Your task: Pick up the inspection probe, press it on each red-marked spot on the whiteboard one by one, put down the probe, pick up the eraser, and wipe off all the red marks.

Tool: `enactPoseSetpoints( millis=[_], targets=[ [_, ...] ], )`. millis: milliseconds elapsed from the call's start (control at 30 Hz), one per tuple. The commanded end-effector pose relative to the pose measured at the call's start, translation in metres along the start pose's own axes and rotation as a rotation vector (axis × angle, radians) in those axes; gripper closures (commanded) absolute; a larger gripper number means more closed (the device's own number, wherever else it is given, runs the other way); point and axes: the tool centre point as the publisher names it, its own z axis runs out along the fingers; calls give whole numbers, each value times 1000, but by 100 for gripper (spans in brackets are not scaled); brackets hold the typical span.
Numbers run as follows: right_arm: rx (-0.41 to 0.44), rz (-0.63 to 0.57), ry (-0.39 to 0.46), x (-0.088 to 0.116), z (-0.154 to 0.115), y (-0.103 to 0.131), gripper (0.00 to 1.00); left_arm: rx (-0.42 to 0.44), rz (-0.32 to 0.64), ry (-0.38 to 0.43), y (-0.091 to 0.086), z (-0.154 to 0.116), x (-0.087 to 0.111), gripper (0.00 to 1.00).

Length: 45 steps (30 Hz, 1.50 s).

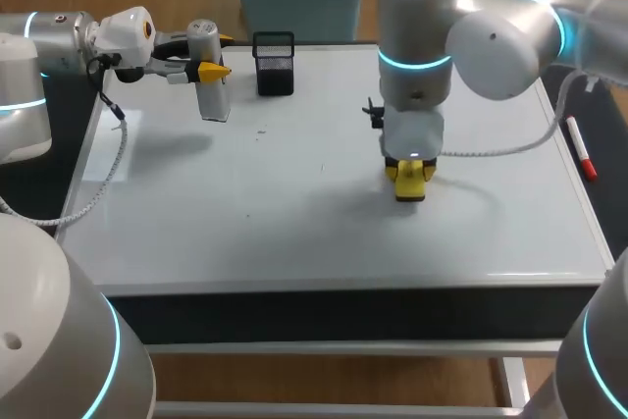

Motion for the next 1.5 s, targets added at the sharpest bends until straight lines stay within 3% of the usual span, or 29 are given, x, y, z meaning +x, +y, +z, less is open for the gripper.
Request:
enactPoseSetpoints(
  millis=[33,700,1033,1100,1133,1500],
  targets=[
    [34,-10,-25,17,-19,9,100,-1,0,-2,-1,0,0,100],
    [37,-9,-23,19,-18,4,100,-1,0,-2,-1,0,0,100],
    [135,-20,22,24,-39,-82,100,-1,0,-2,-1,0,0,100],
    [104,-31,-4,23,-40,-102,100,-1,0,-2,-1,0,0,100],
    [125,-34,37,23,-41,-112,100,-1,0,-2,-1,0,0,100],
    [87,-46,73,4,-49,-206,100,-1,0,-2,-1,0,0,100]
  ],
)
